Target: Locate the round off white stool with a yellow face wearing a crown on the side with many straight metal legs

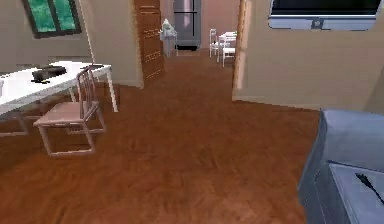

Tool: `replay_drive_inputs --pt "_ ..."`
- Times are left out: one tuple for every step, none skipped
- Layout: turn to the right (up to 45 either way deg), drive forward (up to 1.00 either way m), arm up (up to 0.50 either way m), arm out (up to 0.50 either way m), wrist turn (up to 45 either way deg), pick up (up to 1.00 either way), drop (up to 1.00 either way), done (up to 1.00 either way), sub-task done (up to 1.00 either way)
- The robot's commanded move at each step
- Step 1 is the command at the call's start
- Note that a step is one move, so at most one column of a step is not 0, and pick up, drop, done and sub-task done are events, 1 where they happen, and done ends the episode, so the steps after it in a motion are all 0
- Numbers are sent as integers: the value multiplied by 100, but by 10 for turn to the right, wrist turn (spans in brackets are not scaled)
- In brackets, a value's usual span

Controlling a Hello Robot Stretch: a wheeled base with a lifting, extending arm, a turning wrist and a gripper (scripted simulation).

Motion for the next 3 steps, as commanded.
replay_drive_inputs --pt "0 100 0 0 0 0 0 0 0" --pt "0 100 0 0 0 0 0 0 0" --pt "-30 0 0 0 0 0 0 0 0"
